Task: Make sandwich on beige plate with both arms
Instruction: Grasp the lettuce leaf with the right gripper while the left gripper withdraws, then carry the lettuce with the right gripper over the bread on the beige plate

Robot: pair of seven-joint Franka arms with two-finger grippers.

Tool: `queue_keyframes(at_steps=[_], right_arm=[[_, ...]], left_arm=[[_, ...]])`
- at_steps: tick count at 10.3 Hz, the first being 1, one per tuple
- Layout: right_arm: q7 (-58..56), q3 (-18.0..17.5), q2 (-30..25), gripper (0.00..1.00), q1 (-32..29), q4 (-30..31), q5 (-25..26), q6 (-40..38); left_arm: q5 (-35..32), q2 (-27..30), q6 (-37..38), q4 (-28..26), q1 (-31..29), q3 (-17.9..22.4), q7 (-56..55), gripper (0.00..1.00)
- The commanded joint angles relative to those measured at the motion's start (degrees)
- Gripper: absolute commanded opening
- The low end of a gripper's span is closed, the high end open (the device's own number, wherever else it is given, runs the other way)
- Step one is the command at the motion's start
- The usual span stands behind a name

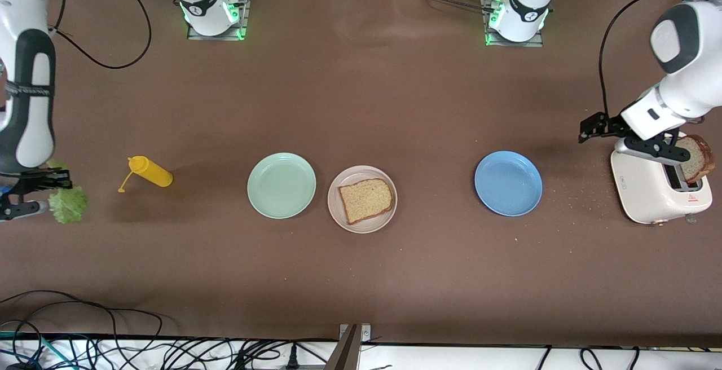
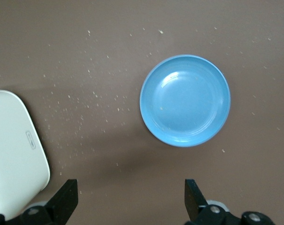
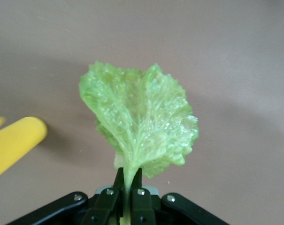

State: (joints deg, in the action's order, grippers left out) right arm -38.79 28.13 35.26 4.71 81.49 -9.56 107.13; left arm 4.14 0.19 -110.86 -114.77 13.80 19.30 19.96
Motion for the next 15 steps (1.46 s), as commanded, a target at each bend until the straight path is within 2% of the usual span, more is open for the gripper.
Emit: queue_keyframes(at_steps=[1, 2, 4, 6, 8, 10, 11, 12, 13, 15], right_arm=[[-0.6, -0.4, -0.7, 0.00, 3.3, -8.9, 1.0, -10.2], [-0.3, -0.7, -1.0, 0.00, 5.2, -10.3, 0.2, -11.8], [-0.1, -0.6, -1.8, 0.00, 11.6, -10.5, -5.7, -11.9], [0.1, -0.5, -1.5, 0.00, 20.0, -10.5, -7.9, -9.6], [6.8, -0.6, 0.6, 0.00, 26.7, -10.2, -8.2, -4.1], [17.6, -1.1, 4.4, 0.00, 32.8, -10.4, -8.5, 5.6], [20.2, -1.3, 5.9, 0.00, 35.3, -10.4, -7.8, 8.5], [19.6, -1.2, 7.2, 0.00, 37.5, -10.4, -5.1, 10.2], [19.0, -1.5, 7.9, 0.00, 39.7, -10.3, -0.2, 11.8], [17.3, -3.0, 9.3, 0.00, 43.5, -10.1, 1.5, 12.1]], left_arm=[[-5.3, 1.0, 11.4, 7.7, 0.0, -0.6, 1.2, 1.00], [-7.6, 1.0, 13.9, 9.5, 0.3, -0.8, 1.3, 1.00], [-7.7, 1.0, 18.6, 13.9, 0.1, -1.0, 1.5, 1.00], [-8.0, 1.2, 21.4, 15.5, -0.6, -3.4, 1.7, 1.00], [-9.8, 1.1, 22.4, 16.4, -0.8, -5.4, 1.6, 1.00], [-10.0, 1.0, 22.4, 16.7, -1.0, -6.0, 1.6, 1.00], [-9.2, 1.1, 22.4, 17.2, -1.3, -5.9, 1.7, 1.00], [-9.1, 1.1, 22.5, 17.8, -1.8, -5.9, 1.7, 1.00], [-8.9, 1.1, 22.8, 18.0, -1.8, -6.0, 1.7, 1.00], [-8.9, 1.2, 24.5, 19.6, -1.8, -6.0, 1.8, 1.00]])
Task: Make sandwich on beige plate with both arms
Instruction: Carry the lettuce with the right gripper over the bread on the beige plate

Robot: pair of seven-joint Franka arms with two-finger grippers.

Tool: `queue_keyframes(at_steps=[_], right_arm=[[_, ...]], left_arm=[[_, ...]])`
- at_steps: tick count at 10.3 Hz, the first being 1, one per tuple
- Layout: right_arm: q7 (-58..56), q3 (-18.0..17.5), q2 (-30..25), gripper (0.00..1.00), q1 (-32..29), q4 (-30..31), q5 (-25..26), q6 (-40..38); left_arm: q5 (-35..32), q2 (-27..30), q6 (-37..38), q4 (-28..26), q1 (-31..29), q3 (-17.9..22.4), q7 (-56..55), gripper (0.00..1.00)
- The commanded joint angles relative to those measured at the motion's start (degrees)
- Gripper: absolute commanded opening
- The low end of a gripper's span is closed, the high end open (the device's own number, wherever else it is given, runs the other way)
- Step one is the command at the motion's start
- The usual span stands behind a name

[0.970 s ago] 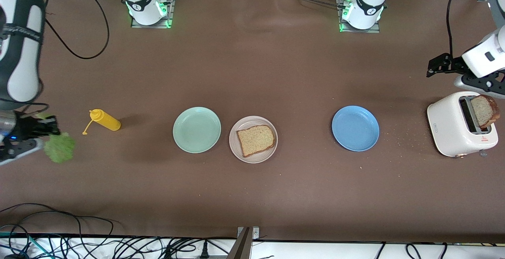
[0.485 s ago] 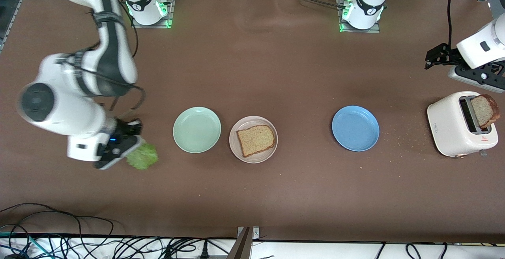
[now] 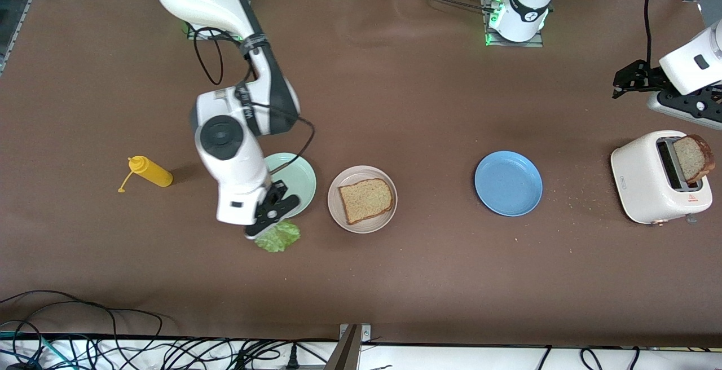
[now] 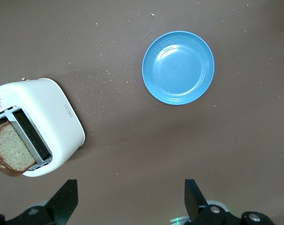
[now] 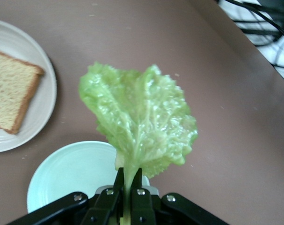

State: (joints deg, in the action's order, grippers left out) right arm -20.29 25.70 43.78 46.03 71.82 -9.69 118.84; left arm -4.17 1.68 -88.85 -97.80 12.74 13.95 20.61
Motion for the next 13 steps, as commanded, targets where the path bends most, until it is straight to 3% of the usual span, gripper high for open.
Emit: queue_keyframes(at_steps=[1, 3, 6, 10, 13], right_arm=[[-2.8, -2.4, 1.6, 0.00, 2.7, -0.5, 1.6, 0.5], [-3.2, -5.0, 3.8, 0.00, 4.0, -0.5, 1.8, 3.7], [-5.5, -5.1, 6.1, 0.00, 5.2, -0.5, 1.9, 8.1], [-4.8, -5.0, 6.1, 0.00, 6.5, -0.6, 1.0, 8.1], [-4.7, -5.2, 8.8, 0.00, 6.7, -0.8, 1.0, 14.3]], left_arm=[[-0.6, -0.3, 3.6, 3.8, -0.7, -0.7, 1.0, 1.00], [-0.6, -0.4, 4.9, 4.6, -0.8, -0.7, 0.9, 1.00], [-0.6, -0.4, 4.9, 4.7, -1.4, -0.6, 1.0, 1.00], [-0.6, -0.8, 4.9, 4.7, -2.9, -0.6, 1.2, 1.00], [-0.5, -1.7, 4.9, 4.8, -2.4, -0.6, 1.0, 1.00]])
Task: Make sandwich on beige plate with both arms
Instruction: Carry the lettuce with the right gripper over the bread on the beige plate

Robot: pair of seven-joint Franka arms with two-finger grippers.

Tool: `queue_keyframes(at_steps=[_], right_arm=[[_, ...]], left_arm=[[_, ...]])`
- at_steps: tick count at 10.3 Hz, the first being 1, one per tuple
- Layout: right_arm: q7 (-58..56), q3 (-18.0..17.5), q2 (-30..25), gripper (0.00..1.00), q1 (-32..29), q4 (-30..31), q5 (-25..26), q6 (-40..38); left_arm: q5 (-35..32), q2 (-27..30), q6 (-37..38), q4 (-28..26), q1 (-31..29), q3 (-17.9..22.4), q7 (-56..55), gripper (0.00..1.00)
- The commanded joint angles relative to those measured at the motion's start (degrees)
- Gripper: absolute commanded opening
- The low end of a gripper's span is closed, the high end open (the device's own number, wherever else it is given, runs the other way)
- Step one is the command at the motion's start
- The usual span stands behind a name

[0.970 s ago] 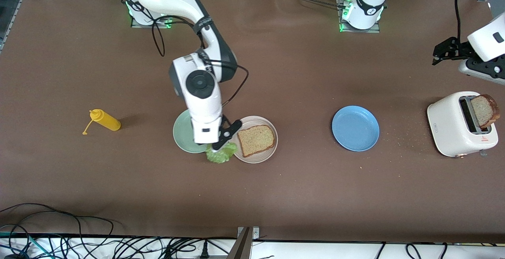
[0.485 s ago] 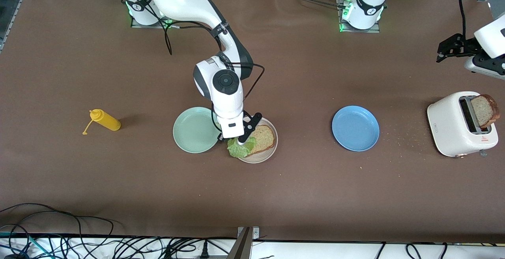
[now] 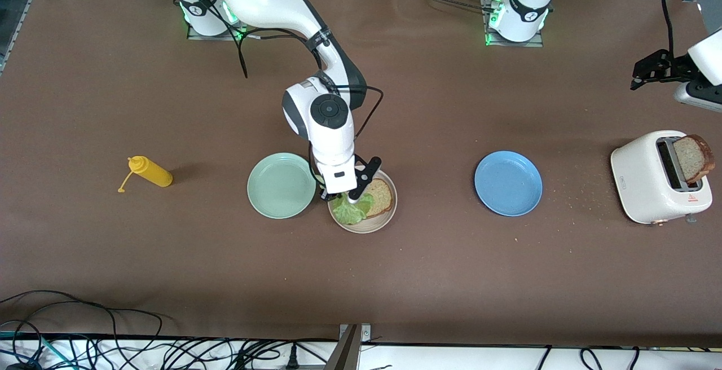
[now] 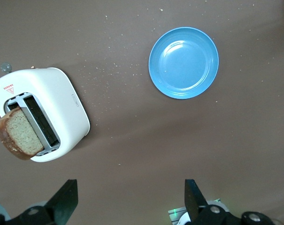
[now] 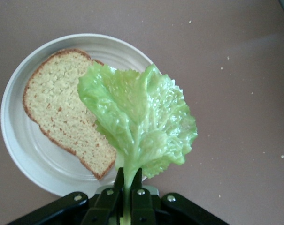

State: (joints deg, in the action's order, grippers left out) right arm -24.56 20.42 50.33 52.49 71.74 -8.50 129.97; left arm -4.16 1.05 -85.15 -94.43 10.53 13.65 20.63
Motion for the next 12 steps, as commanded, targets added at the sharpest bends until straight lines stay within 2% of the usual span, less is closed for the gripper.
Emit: queue_keyframes(at_steps=[1, 3, 4, 7, 8, 9, 12], right_arm=[[-0.3, 0.1, 3.6, 0.00, 0.2, -0.8, -0.3, 7.1], [1.2, -0.6, 5.0, 0.00, 0.2, -0.8, -0.7, 11.5], [4.3, -1.9, 5.0, 0.00, 0.2, -0.8, -0.7, 12.1], [6.9, -2.3, 5.2, 0.01, 0.2, -0.8, -0.6, 12.1], [7.0, -2.3, 5.2, 0.63, 0.2, -0.6, -0.6, 12.0], [6.8, -2.3, 5.3, 0.80, 0.2, -0.6, -0.2, 12.0], [6.5, -2.1, 5.0, 0.86, 0.2, -0.6, 0.2, 11.6]], left_arm=[[-0.5, -1.1, 1.2, 2.2, -0.2, -0.2, 1.0, 1.00], [-0.5, -1.2, 1.3, 4.1, -0.1, -0.3, 1.0, 1.00], [-0.1, -1.3, 1.3, 4.9, -0.2, -0.2, 0.9, 1.00], [2.5, -1.9, 1.3, 5.0, -0.5, 0.0, 0.7, 1.00], [2.5, -1.9, 1.3, 5.0, -0.4, -0.1, 0.6, 1.00], [2.5, -2.0, 1.3, 5.1, -0.2, -0.1, 0.6, 1.00], [2.5, -2.0, 1.3, 5.5, 0.0, -0.1, 0.6, 1.00]])
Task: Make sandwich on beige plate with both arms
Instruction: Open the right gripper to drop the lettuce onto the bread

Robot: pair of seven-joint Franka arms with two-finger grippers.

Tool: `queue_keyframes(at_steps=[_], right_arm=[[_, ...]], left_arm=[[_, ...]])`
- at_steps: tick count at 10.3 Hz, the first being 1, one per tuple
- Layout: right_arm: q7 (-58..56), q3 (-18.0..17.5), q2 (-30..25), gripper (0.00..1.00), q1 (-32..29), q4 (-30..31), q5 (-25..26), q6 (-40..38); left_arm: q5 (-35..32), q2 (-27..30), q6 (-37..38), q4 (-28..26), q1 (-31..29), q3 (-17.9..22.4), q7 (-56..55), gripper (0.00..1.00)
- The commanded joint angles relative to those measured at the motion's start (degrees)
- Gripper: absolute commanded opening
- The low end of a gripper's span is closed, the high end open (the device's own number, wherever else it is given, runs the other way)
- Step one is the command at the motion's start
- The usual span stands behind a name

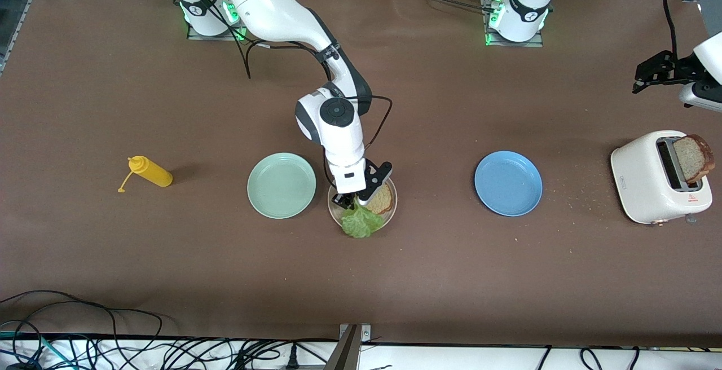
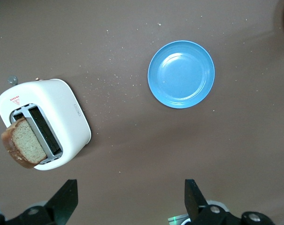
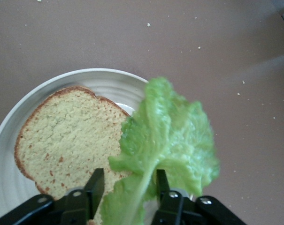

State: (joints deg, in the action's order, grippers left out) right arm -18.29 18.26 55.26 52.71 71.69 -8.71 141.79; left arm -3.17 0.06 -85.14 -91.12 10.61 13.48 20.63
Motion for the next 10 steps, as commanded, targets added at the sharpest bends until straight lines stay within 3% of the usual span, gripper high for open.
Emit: queue_keyframes(at_steps=[1, 3, 4, 5, 7, 9, 10], right_arm=[[0.3, 0.1, 0.1, 0.87, -0.1, -0.6, 0.4, -0.8], [0.4, 0.5, -0.6, 0.88, -0.1, -0.8, 0.3, -4.0], [0.3, 1.5, -1.4, 0.94, -0.1, -0.9, 0.1, -7.1], [0.4, 2.3, -3.1, 1.00, -0.1, -0.8, -0.2, -10.0], [0.4, 4.4, -8.1, 1.00, -0.7, -0.8, -0.5, -18.3], [0.5, 10.0, -14.1, 1.00, -0.9, -0.7, -2.8, -31.2], [0.2, 14.5, -16.4, 1.00, -0.9, -0.6, -3.9, -37.7]], left_arm=[[1.5, -1.1, 1.3, 2.2, -0.1, 0.1, 0.6, 1.00], [1.5, -1.1, 1.3, 2.2, -0.2, 0.1, 0.7, 1.00], [1.6, -1.4, 1.3, 2.2, -0.1, 0.1, 0.6, 1.00], [1.6, -1.4, 1.3, 2.2, -0.1, 0.0, 0.7, 1.00], [1.5, -1.5, 1.3, 2.1, -0.1, 0.0, 0.7, 1.00], [1.6, -1.6, 1.3, 2.2, -0.5, 0.1, 0.9, 1.00], [1.6, -1.6, 1.3, 2.2, -0.6, 0.1, 0.9, 1.00]])
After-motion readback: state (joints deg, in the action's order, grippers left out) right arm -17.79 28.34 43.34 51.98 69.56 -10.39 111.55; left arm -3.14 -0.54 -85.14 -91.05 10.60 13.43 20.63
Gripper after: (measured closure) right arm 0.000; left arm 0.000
